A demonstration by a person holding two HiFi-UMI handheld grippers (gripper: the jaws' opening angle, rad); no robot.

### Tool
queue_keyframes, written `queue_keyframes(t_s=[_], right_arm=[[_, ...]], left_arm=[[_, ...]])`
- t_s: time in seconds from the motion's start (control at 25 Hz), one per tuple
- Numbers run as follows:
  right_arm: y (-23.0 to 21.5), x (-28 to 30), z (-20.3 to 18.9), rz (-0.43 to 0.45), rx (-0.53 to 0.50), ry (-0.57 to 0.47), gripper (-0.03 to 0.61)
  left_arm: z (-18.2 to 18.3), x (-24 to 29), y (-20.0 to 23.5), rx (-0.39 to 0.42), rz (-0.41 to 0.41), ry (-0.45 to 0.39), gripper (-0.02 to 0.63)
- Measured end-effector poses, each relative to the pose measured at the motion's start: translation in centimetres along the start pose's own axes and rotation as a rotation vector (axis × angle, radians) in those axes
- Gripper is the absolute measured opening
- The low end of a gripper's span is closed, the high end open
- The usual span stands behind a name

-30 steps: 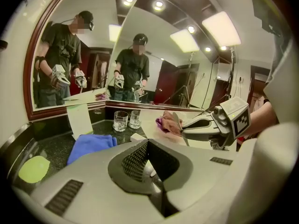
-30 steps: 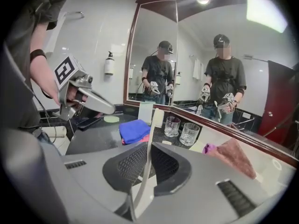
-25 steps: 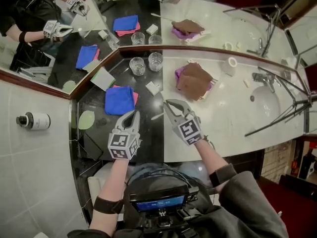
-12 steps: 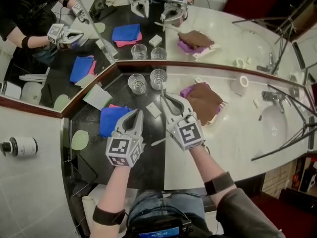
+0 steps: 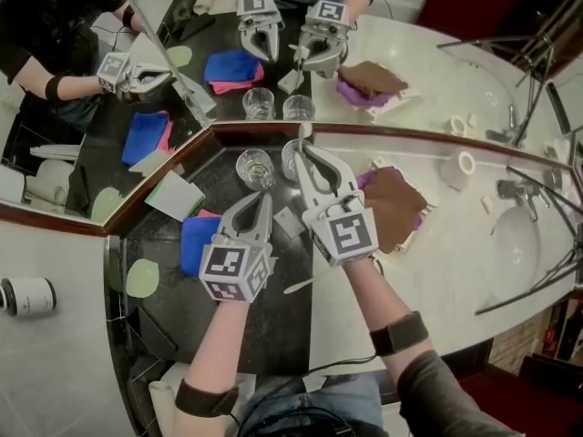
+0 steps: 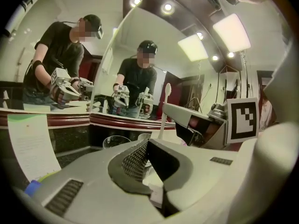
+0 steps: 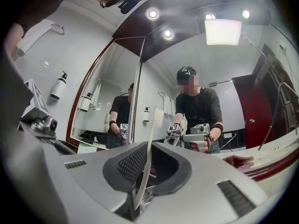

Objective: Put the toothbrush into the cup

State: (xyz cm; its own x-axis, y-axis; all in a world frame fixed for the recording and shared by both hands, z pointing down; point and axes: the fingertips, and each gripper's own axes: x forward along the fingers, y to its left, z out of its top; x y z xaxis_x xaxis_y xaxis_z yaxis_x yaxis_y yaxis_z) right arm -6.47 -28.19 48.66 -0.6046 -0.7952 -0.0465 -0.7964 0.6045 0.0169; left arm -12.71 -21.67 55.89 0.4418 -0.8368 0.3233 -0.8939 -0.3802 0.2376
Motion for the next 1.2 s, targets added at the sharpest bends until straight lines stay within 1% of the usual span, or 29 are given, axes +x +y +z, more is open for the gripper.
queue_keyframes(t_s=[0.24, 0.52, 1.0, 1.2], right_arm=[[-0.5, 1.6, -0.2, 0.000, -0.019, -0.018, 0.049], [-1.2, 2.3, 0.2, -0.007, -0.021, -0.032, 0.049], [-0.8, 2.6, -1.9, -0.003, -0.040, 0.023, 0.049], [-0.8, 2.7, -3.7, -0.003, -0.045, 0.075, 0.051]], left_arm=[[-0.9, 1.9, 0.8, -0.012, -0.002, 0.003, 0.000], [-1.4, 2.0, 1.3, -0.026, 0.002, 0.003, 0.000], [-1.9, 1.8, 2.0, -0.040, 0.006, 0.006, 0.000], [-2.3, 1.9, 2.0, -0.048, 0.005, 0.010, 0.000]])
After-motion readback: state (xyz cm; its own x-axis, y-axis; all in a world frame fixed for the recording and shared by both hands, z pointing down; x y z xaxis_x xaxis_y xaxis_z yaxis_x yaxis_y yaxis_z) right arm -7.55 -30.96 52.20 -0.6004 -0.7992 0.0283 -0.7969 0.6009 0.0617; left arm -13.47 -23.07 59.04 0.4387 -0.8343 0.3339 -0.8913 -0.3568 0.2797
